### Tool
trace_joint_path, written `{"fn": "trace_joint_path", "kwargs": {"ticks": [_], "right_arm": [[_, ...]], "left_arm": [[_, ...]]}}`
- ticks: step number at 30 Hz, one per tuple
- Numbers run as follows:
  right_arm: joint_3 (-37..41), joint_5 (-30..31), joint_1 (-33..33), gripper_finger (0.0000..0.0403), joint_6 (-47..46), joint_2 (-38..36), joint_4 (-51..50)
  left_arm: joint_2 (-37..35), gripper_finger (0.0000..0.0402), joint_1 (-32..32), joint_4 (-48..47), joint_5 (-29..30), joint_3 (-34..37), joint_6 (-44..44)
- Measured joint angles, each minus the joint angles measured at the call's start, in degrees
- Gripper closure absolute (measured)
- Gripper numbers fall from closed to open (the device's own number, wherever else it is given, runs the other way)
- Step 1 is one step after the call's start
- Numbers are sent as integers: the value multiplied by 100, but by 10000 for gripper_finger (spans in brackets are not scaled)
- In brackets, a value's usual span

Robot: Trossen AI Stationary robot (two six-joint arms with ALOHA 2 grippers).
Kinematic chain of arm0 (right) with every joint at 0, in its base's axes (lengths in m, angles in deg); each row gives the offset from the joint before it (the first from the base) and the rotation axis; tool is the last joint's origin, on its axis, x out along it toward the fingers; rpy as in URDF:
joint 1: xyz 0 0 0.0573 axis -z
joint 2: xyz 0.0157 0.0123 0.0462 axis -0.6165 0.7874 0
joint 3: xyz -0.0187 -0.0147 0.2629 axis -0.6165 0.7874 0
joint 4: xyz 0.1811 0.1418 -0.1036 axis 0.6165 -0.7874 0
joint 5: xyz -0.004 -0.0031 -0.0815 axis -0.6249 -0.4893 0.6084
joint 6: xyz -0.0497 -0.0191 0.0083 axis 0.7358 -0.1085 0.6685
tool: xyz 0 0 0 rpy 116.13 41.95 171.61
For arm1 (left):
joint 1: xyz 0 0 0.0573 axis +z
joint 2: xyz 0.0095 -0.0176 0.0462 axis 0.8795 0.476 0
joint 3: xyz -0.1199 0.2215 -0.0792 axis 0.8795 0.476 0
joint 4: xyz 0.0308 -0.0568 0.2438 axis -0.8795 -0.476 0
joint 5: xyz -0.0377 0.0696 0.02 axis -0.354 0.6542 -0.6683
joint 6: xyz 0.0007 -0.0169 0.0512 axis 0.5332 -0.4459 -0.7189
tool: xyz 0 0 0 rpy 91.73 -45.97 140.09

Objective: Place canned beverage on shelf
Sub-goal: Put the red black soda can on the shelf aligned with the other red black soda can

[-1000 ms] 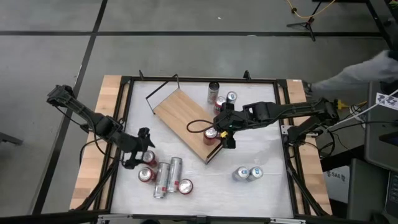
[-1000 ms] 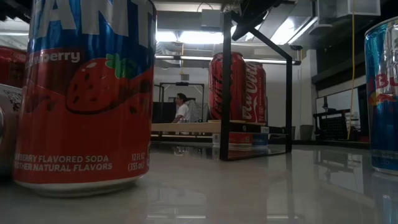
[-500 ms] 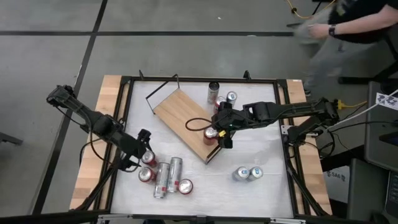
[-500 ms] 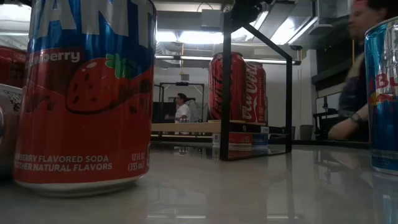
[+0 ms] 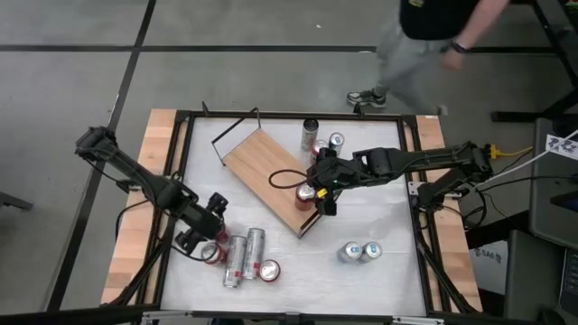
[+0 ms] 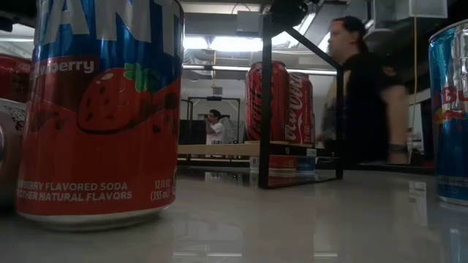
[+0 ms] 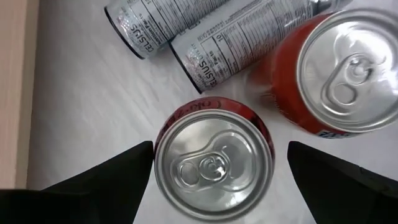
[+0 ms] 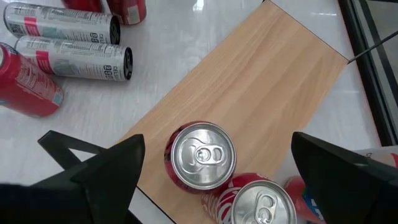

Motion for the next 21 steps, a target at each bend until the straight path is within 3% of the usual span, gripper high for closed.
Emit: {"fn": "trace_joint_path", "kwargs": {"ticks": [21], "right_arm": [[0, -2, 0, 8, -11, 0, -2]], "left_arm": [[118, 37, 0, 63, -11, 0, -11]]}}
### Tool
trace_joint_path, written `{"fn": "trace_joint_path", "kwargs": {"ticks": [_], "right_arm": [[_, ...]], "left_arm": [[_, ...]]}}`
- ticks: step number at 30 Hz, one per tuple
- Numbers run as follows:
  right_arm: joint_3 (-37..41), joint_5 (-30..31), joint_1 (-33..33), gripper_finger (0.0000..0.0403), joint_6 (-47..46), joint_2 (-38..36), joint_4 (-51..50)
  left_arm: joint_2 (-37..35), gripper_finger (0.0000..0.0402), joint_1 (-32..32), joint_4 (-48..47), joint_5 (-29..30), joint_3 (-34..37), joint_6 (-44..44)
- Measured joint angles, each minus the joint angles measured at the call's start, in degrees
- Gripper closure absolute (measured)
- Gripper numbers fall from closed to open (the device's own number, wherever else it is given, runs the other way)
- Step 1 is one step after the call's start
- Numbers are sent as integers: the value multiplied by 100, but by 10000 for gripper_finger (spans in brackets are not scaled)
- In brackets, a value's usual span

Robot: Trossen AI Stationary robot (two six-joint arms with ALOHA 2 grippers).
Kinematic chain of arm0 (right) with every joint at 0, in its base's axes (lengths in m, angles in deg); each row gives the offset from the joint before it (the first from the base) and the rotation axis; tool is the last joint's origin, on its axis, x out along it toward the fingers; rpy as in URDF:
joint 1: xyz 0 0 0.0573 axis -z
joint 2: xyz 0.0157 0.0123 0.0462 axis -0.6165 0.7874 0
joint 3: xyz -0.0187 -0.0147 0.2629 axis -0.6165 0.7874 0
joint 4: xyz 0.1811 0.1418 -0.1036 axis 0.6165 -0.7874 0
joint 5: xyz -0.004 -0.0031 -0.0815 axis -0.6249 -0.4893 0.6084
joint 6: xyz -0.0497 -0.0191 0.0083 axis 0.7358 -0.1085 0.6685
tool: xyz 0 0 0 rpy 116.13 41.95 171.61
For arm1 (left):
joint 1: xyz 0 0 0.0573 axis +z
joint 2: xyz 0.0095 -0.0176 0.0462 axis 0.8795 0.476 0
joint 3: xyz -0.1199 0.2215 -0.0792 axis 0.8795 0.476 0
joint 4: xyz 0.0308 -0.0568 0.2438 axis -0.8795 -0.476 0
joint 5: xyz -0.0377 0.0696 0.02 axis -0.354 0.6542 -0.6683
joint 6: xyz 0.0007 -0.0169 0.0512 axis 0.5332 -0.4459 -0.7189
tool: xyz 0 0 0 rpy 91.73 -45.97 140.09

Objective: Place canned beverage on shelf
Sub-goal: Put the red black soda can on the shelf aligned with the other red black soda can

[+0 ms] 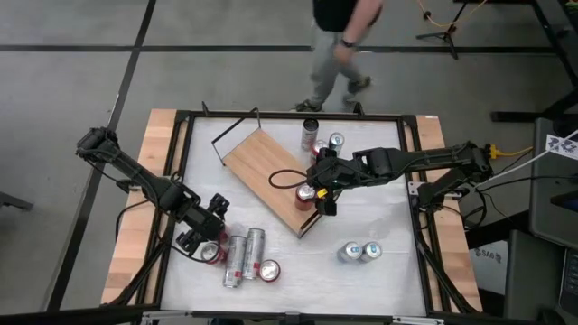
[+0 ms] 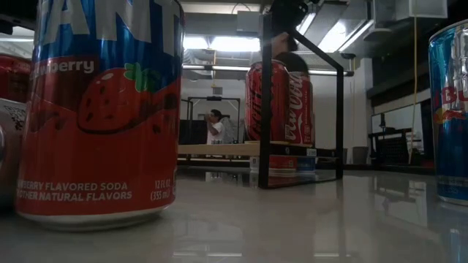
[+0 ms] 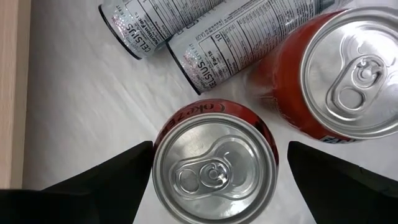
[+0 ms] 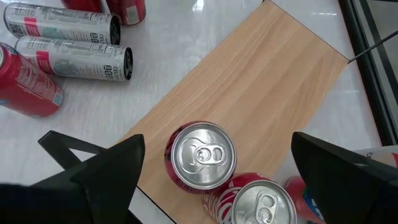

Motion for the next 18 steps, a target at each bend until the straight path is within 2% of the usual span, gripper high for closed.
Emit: {"fn": "trace_joint_path", "kwargs": {"ticks": [10, 18], "right_arm": [[0, -2, 0, 8, 0, 0, 0], [0, -2, 0, 8, -2, 0, 0]], "left_arm": [[0, 37, 0, 22, -2, 0, 19], [0, 37, 0, 29, 0, 0, 601]]}}
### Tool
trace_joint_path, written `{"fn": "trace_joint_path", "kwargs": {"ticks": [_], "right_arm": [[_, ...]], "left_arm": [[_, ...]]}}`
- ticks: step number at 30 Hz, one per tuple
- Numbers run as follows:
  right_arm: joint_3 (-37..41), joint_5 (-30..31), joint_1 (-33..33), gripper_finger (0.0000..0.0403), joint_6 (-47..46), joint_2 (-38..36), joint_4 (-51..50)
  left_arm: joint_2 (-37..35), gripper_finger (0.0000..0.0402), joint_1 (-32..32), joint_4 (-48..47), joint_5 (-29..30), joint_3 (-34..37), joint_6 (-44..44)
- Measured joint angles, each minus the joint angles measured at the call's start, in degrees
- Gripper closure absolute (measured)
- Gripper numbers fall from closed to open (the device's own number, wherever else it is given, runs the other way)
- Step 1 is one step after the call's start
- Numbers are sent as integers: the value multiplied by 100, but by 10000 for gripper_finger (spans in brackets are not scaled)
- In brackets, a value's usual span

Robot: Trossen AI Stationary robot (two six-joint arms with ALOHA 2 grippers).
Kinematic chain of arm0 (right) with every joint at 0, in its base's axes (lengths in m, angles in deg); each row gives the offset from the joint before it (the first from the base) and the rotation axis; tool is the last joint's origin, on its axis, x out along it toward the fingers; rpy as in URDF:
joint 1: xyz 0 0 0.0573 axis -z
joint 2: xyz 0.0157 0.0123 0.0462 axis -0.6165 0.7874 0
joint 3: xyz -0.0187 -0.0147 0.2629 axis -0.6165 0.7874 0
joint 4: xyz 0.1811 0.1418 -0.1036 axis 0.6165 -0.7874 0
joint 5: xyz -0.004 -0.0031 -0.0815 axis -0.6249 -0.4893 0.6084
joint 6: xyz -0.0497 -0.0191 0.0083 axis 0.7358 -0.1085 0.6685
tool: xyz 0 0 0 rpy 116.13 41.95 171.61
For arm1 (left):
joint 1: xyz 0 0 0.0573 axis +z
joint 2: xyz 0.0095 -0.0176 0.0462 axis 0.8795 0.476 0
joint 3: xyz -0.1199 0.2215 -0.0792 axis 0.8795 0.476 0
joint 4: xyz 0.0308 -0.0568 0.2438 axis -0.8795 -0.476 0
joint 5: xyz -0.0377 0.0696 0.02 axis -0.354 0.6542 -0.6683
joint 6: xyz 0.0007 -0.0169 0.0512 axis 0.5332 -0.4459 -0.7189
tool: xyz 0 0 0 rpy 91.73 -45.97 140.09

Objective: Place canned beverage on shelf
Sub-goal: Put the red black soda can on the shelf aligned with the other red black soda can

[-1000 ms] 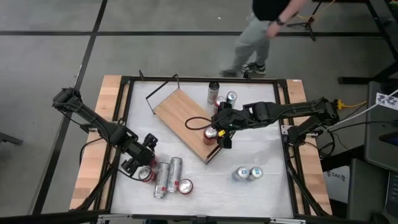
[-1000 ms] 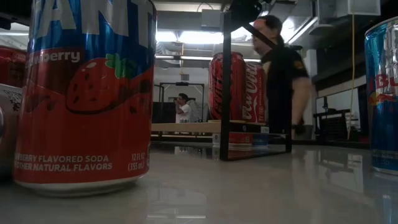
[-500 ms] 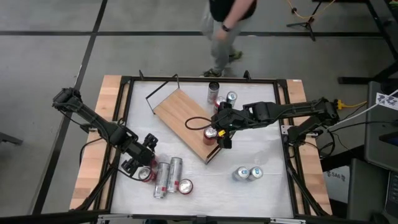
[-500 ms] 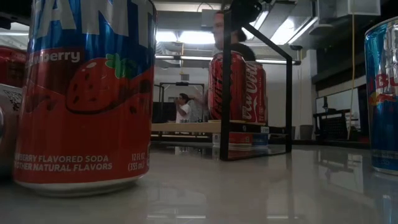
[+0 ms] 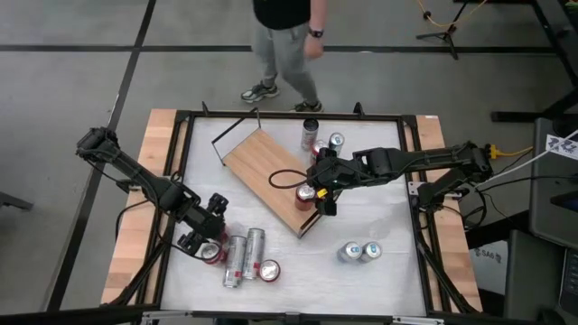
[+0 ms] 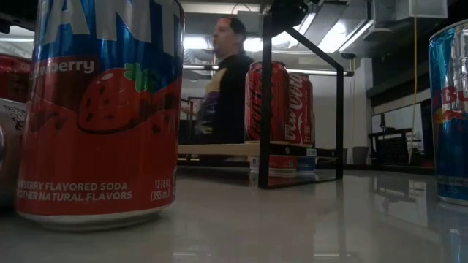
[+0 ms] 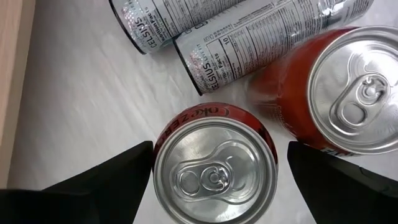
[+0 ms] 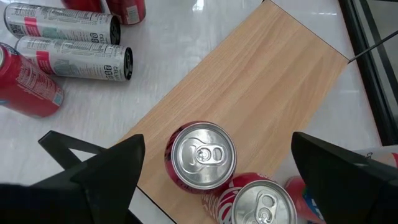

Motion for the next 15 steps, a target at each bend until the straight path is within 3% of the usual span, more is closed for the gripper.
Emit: {"fn": "trace_joint_path", "kwargs": {"ticks": [15], "right_arm": [[0, 0, 0, 8, 0, 0, 0]], "left_arm": [[2, 38, -7, -63, 13, 0, -556]]}}
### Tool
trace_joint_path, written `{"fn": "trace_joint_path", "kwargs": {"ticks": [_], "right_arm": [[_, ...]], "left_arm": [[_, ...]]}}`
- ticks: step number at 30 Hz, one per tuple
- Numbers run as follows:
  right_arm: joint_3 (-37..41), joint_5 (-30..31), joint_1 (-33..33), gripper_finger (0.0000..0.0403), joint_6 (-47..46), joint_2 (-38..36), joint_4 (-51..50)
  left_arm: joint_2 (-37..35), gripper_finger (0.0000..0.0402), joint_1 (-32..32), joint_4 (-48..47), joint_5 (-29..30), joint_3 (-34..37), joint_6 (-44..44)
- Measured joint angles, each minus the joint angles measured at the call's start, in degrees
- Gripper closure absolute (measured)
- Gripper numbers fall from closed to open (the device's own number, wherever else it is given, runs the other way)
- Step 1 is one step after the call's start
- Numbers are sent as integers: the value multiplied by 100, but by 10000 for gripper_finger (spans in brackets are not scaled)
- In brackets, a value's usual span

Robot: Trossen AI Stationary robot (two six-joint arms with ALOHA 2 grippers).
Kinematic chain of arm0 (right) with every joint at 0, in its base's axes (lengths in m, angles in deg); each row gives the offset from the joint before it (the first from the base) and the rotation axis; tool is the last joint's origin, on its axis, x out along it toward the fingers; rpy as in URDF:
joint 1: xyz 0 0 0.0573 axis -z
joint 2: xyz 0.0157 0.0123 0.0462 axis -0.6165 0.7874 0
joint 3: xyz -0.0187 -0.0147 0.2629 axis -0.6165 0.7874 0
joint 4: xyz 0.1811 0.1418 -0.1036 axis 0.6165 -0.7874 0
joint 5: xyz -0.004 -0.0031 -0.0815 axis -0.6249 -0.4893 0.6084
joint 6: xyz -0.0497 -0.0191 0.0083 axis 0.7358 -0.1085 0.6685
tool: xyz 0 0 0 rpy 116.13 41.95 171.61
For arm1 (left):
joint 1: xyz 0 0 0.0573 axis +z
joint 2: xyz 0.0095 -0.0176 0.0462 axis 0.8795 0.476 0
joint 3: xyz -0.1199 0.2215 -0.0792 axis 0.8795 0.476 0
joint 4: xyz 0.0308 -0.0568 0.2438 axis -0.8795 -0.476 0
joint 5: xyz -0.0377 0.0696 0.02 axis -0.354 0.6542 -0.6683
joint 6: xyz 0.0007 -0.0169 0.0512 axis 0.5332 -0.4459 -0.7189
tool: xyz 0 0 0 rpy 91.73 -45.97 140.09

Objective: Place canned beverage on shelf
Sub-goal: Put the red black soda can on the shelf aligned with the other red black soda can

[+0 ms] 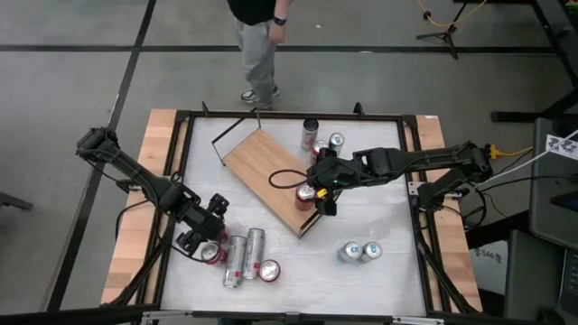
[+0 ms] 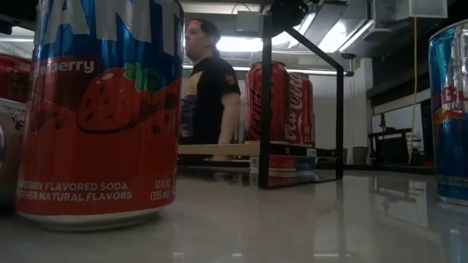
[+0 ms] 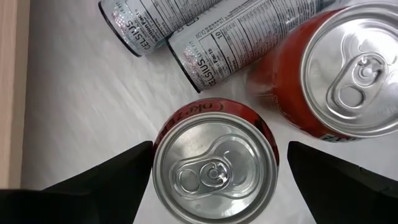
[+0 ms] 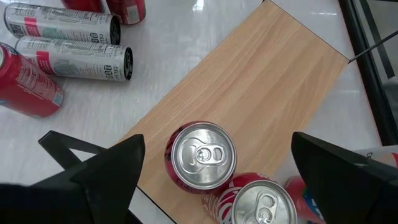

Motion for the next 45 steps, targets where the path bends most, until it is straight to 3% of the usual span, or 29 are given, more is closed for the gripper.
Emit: {"fn": "trace_joint_path", "kwargs": {"ticks": [17, 34, 45], "right_arm": [[0, 0, 0, 8, 0, 0, 0], [0, 0, -2, 8, 0, 0, 16], [0, 0, -1, 8, 0, 0, 39]], "left_arm": [[-4, 124, 6, 33, 11, 0, -35], [7, 131, 626, 349, 133, 9, -102], [7, 131, 1287, 851, 119, 9, -872]]}}
